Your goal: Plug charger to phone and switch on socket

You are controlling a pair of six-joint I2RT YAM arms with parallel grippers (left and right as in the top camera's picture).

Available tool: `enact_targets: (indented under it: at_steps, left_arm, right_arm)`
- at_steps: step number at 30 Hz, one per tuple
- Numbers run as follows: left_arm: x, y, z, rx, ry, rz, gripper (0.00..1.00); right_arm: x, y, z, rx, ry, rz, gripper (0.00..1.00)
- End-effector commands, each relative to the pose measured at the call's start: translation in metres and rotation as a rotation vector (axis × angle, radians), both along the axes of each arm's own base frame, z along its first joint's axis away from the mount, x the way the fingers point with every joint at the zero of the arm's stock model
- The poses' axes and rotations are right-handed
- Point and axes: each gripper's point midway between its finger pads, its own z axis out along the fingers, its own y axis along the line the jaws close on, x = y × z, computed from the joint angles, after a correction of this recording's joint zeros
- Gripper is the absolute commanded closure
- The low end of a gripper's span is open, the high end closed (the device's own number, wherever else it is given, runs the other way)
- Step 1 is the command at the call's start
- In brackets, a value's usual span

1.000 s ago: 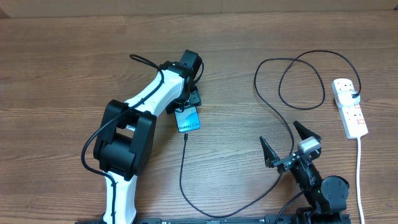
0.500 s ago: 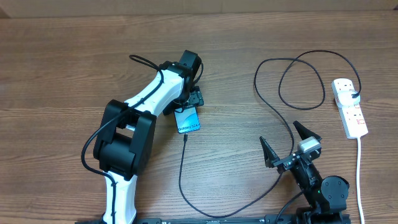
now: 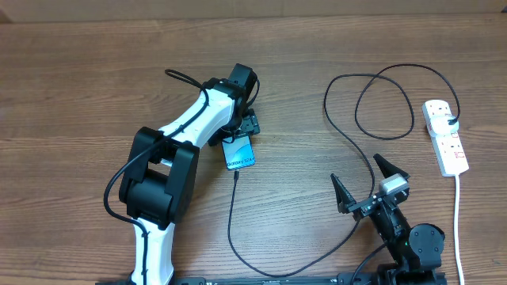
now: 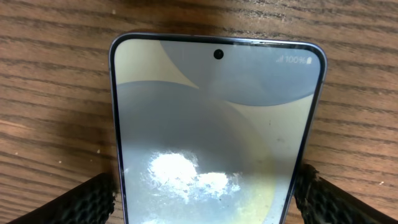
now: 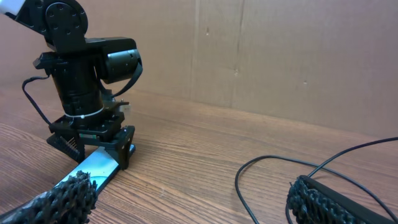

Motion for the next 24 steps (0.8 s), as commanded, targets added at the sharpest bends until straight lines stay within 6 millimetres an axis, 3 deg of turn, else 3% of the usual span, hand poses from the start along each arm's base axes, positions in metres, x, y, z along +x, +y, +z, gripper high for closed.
enact_targets:
  at_steps: [1,4,9,12,19,24]
  left_arm:
    - [-0.0099,0.0018,-0.0206,0.011,0.049,0.004,0.12]
    - [-0.0097,0.0016,-0.0205,0.010,0.048,0.004,0.12]
    - [-0.0109,0.0001,-0.0206,0.001,0.054,0.003,0.00]
    - [-0.0107,0.0000,-0.0208,0.001,0.054,0.003,0.00]
    - [-0.0109,-0.0001,-0.0208,0.000,0.054,0.003,0.23]
    - [-0.0107,-0.0001,-0.0208,0.000,0.054,0.003,0.25]
  right_arm:
    - [0.0003,-0.0004,-0.0013,-0.001,-0.005,-0.005,0.00]
    - [0.0003,-0.0004,-0.0013,-0.001,-0.005,-0.005,0.00]
    - [0.0003,-0.0004,-0.0013,-0.001,-0.005,-0.005,0.00]
    - [0.0003,-0.0004,-0.0013,-0.001,-0.005,-0.005,0.00]
    - [0.0003,-0.0004,-0.0013,-0.001,-0.005,-0.005,0.00]
    - [0.0003,-0.0004,-0.0013,-0.001,-0.005,-0.005,0.00]
